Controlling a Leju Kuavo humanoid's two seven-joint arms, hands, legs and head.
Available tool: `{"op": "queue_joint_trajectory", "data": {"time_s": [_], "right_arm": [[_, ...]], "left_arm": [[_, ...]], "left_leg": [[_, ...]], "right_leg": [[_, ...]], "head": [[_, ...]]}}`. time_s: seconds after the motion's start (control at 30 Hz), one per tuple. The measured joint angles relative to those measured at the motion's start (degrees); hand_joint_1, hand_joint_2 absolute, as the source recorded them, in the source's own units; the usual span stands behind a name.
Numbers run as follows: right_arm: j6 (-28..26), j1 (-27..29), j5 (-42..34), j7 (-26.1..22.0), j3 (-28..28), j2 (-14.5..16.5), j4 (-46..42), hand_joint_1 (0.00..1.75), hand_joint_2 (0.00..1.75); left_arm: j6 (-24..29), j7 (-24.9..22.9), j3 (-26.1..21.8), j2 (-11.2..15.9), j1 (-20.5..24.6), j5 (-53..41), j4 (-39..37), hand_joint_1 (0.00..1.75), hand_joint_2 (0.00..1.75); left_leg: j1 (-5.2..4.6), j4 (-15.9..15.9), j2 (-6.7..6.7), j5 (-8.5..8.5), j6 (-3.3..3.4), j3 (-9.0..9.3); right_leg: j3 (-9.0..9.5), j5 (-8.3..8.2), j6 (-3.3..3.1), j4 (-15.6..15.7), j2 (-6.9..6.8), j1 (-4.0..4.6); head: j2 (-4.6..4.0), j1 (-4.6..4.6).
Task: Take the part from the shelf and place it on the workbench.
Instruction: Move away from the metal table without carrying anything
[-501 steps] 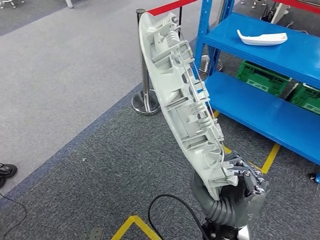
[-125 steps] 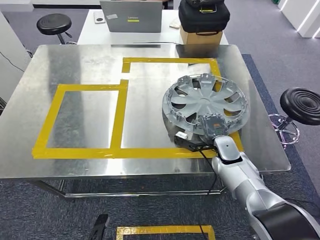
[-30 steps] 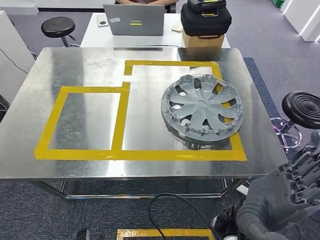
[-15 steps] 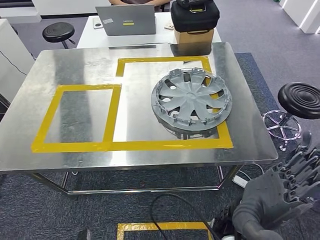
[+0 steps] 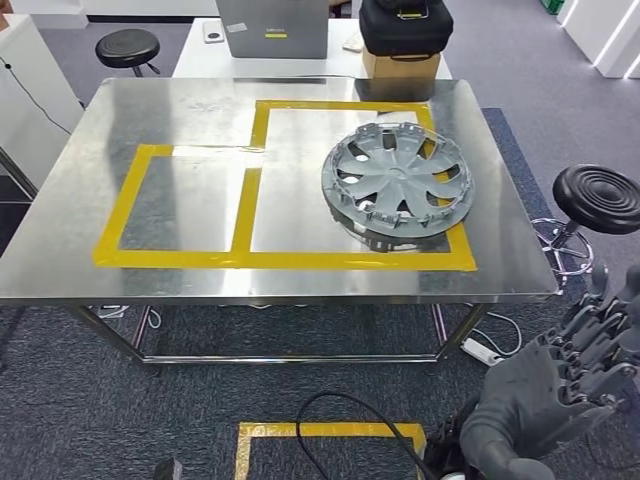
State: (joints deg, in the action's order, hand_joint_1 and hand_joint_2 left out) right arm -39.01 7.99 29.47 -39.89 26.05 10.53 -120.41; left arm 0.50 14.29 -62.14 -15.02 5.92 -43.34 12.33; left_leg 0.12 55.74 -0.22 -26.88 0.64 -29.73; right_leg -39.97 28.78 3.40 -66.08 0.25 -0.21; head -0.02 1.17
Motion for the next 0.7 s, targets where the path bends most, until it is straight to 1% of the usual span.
{"op": "queue_joint_trajectory", "data": {"time_s": [0.03, 0.07, 0.1, 0.13, 0.17, 0.2, 0.23, 0.27, 0.3, 0.33, 0.37, 0.4, 0.43, 0.47, 0.5, 0.53, 0.57, 0.6, 0.63, 0.67, 0.7], "right_arm": [[0.0, 0.0, 0.0, 0.0, 0.0, 0.0, 0.1, 0.0, 0.0], [0.0, 0.1, 0.0, 0.0, 0.0, 0.0, 0.1, 0.0, 0.0], [0.0, 0.1, 0.0, 0.0, 0.0, -0.1, 0.2, 0.0, 0.0], [0.0, 0.1, -0.1, 0.0, 0.0, -0.1, 0.3, 0.0, 0.0], [0.0, 0.1, -0.1, 0.0, 0.0, -0.1, 0.3, 0.0, 0.0], [0.0, 0.1, -0.1, 0.0, 0.0, -0.1, 0.4, 0.0, 0.0], [0.0, 0.1, -0.1, 0.0, 0.1, -0.1, 0.4, 0.0, 0.0], [0.0, 0.0, -0.2, 0.0, 0.1, -0.1, 0.4, 0.0, 0.0], [0.0, 0.0, -0.2, 0.0, 0.1, -0.1, 0.4, 0.0, 0.0], [0.0, 0.0, -0.2, 0.0, 0.2, -0.1, 0.4, 0.0, 0.0], [0.0, 0.0, -0.2, 0.0, 0.2, -0.1, 0.4, 0.0, 0.0], [0.0, 0.0, -0.2, 0.0, 0.2, -0.1, 0.4, 0.0, 0.0], [0.0, 0.0, -0.3, 0.0, 0.2, -0.1, 0.5, 0.0, 0.0], [0.0, 0.0, -0.3, 0.0, 0.3, -0.1, 0.5, 0.0, 0.0], [0.0, 0.0, -0.4, 0.0, 0.3, -0.1, 0.6, 0.0, 0.0], [0.0, 0.0, -0.4, 0.0, 0.3, -0.1, 0.7, 0.0, 0.0], [0.0, 0.0, -0.4, 0.0, 0.3, -0.1, 0.7, 0.0, 0.0], [0.0, 0.0, -0.4, 0.0, 0.3, -0.1, 0.8, 0.0, 0.0], [0.0, 0.0, -0.5, 0.0, 0.3, -0.1, 0.8, 0.0, 0.0], [0.0, 0.0, -0.5, 0.0, 0.3, -0.1, 0.9, 0.0, 0.0], [0.0, 0.0, -0.5, 0.0, 0.3, -0.1, 0.9, 0.0, 0.0]], "left_arm": [[0.0, 0.0, 0.0, 0.0, 0.0, 0.0, 0.0, 0.0, 1.75], [0.0, 0.0, 0.0, 0.0, 0.0, 0.0, 0.0, 0.0, 1.75], [-0.1, 0.0, 0.0, 0.0, 0.0, 0.0, 0.0, 0.0, 1.75], [-0.1, 0.0, 0.0, 0.0, 0.0, 0.0, 0.0, 0.0, 1.75], [-0.1, 0.1, 0.0, 0.0, 0.0, 0.0, 0.0, 0.0, 1.75], [-0.1, 0.1, 0.0, -0.1, 0.0, 0.0, 0.0, 0.0, 1.75], [-0.1, 0.2, 0.0, -0.1, 0.0, 0.0, 0.0, 0.0, 1.75], [-0.1, 0.3, 0.0, -0.1, 0.0, 0.0, 0.0, 0.0, 1.75], [-0.1, 0.4, 0.0, -0.1, 0.0, 0.0, 0.0, 0.0, 1.75], [-0.1, 0.5, 0.0, -0.1, 0.0, 0.0, 0.0, 0.0, 1.75], [-0.1, 0.5, 0.0, -0.1, 0.0, 0.0, 0.0, 0.0, 1.75], [-0.1, 0.5, 0.0, 0.0, 0.0, 0.0, 0.0, 0.0, 1.75], [0.0, 0.5, 0.0, 0.0, 0.0, 0.0, 0.0, 0.0, 1.75], [0.0, 0.5, 0.0, 0.0, 0.0, 0.0, 0.0, 0.0, 1.75], [0.1, 0.5, 0.0, 0.0, 0.0, 0.0, 0.0, 0.0, 1.75], [0.1, 0.5, 0.0, 0.0, 0.0, 0.0, 0.0, 0.0, 1.75], [0.2, 0.5, 0.0, 0.0, 0.0, 0.0, 0.0, 0.0, 1.75], [0.3, 0.5, 0.0, 0.0, 0.0, 0.0, 0.0, 0.0, 1.75], [0.3, 0.5, 0.0, 0.0, 0.0, 0.0, 0.0, 0.0, 1.75], [0.4, 0.5, 0.0, 0.0, 0.1, 0.0, 0.0, 0.0, 1.75], [0.4, 0.5, 0.0, 0.0, 0.1, 0.0, 0.0, 0.0, 1.75]], "left_leg": [[-0.03, 0.0, 0.04, 0.57, 0.11, -0.72], [-0.06, 0.1, 0.07, 1.15, 0.12, -1.47], [-0.08, 0.1, 0.1, 1.75, 0.08, -2.23], [-0.09, 0.1, 0.12, 2.33, 0.01, -2.99], [-0.08, 0.1, 0.11, 2.93, -0.11, -3.71], [-0.07, 0.2, 0.07, 3.5, -0.29, -4.3], [-0.13, 0.2, 0.02, 3.98, -0.54, -4.8], [-0.19, 0.3, -0.01, 4.5, -0.83, -5.14], [-0.24, 0.3, -0.03, 5.0, -1.14, -5.34], [-0.25, 0.3, -0.02, 5.47, -1.44, -5.48], [-0.2, 0.2, -0.02, 5.93, -1.76, -5.57], [-0.13, 0.4, -0.02, 5.77, -2.08, -5.82], [-0.09, 1.2, -0.03, 4.6, -2.41, -6.28], [-0.07, 3.2, -0.04, 2.32, -2.73, -7.06], [-0.05, 6.2, -0.04, -0.71, -2.98, -8.07], [-0.06, 9.9, -0.04, -3.63, -3.17, -9.09], [-0.06, 13.4, -0.04, -5.53, -3.28, -9.87], [-0.06, 15.8, -0.04, -5.96, -3.31, -10.03], [-0.06, 16.5, -0.04, -5.15, -3.27, -9.39], [-0.06, 15.3, -0.04, -3.61, -3.15, -7.82], [-0.06, 12.8, -0.04, -2.15, -3.0, -5.63]], "right_leg": [[-0.86, 2.44, 0.14, -3.8, 0.01, 0.0], [-1.28, 3.78, 0.21, -6.8, 0.01, 0.01], [-0.88, 3.83, 0.22, -8.2, 0.02, 0.02], [0.47, 2.89, 0.17, -7.7, 0.02, 0.03], [2.9, 1.41, 0.1, -5.2, 0.01, 0.03], [6.07, 0.35, 0.02, -1.3, 0.01, 0.02], [9.36, 0.06, -0.06, 3.1, 0.03, 0.05], [11.77, 0.23, -0.19, 6.6, 0.08, 0.1], [13.0, 0.66, -0.39, 8.8, 0.14, 0.18], [13.26, 0.83, -0.66, 9.7, 0.2, 0.31], [12.79, 0.56, -1.08, 9.6, 0.21, 0.38], [12.29, 0.11, -1.56, 9.5, 0.13, 0.37], [11.83, -0.44, -2.06, 9.6, 0.03, 0.32], [11.2, -1.13, -2.53, 9.6, -0.07, 0.24], [10.45, -1.87, -2.85, 9.6, -0.16, 0.2], [9.64, -2.58, -3.05, 9.6, -0.17, 0.23], [8.71, -3.31, -3.12, 9.6, -0.19, 0.26], [7.77, -4.02, -3.09, 9.5, -0.2, 0.3], [6.83, -4.72, -3.02, 9.5, -0.21, 0.33], [5.93, -5.43, -2.91, 9.5, -0.22, 0.36], [5.16, -6.08, -2.78, 9.5, -0.2, 0.37]], "head": [[0.0, 0.05], [0.0, 0.05], [0.0, 0.05], [0.0, 0.04], [0.0, 0.04], [0.0, 0.05], [0.0, 0.07], [0.0, 0.06], [0.0, 0.06], [0.0, 0.04], [0.0, 0.04], [0.0, 0.03], [0.0, -0.06], [0.0, -0.14], [0.0, -0.26], [0.0, -0.33], [0.0, -0.36], [0.0, -0.35], [0.0, -0.35], [0.0, -0.35], [0.0, -0.35]]}}
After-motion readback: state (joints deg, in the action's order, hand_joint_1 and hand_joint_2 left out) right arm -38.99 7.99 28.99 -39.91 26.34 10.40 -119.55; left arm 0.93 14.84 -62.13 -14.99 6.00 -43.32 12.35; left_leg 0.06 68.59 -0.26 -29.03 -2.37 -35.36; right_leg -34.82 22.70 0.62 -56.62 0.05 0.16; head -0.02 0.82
